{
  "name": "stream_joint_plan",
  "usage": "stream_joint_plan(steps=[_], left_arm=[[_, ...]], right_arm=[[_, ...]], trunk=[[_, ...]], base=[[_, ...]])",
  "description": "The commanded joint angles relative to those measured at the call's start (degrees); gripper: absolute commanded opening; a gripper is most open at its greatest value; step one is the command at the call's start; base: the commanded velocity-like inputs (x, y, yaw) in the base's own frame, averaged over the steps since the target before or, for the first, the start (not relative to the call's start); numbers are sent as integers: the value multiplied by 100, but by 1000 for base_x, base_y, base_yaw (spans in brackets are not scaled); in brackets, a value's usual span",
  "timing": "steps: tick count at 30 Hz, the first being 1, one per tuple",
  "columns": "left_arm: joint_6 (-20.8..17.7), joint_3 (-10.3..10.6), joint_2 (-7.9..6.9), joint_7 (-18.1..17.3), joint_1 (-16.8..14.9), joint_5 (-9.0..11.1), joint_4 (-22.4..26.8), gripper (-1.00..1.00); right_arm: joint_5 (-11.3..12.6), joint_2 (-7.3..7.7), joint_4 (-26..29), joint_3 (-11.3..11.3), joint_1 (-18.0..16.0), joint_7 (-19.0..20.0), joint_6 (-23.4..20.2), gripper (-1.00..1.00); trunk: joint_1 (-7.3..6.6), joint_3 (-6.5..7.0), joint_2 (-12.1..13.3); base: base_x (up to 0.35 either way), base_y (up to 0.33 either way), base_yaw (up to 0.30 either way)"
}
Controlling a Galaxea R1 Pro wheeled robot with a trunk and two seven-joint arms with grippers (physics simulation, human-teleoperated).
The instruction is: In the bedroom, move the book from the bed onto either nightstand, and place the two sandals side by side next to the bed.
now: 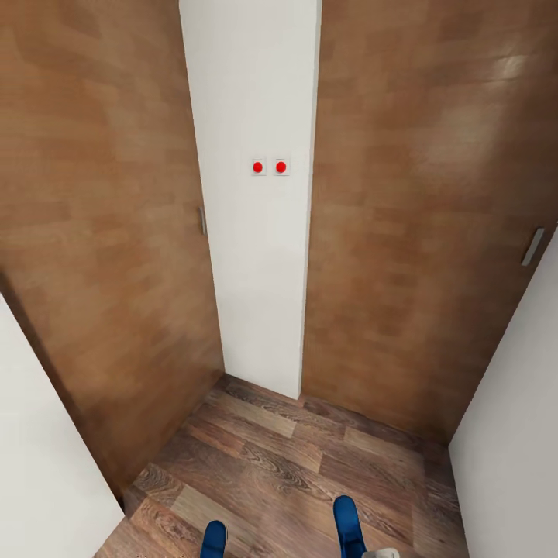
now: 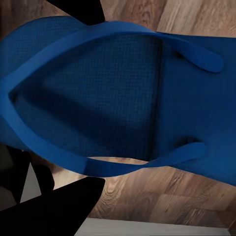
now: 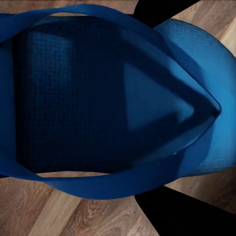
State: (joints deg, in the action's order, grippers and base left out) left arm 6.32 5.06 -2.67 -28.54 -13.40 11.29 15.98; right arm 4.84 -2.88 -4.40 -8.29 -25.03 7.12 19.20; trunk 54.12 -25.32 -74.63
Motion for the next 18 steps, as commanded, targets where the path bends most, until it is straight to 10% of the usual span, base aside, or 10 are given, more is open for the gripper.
stream_joint_plan(steps=[1, 18], left_arm=[[27, 47, -5, -3, -5, 51, -8, -100], [27, 47, -5, -3, -5, 58, -8, -100]], right_arm=[[52, -2, -26, -41, -10, 26, 41, -100], [52, -3, -26, -41, -10, 26, 40, -100]], trunk=[[0, -6, -4], [0, -6, -4]], base=[[0, 0, 282], [0, 0, 289]])
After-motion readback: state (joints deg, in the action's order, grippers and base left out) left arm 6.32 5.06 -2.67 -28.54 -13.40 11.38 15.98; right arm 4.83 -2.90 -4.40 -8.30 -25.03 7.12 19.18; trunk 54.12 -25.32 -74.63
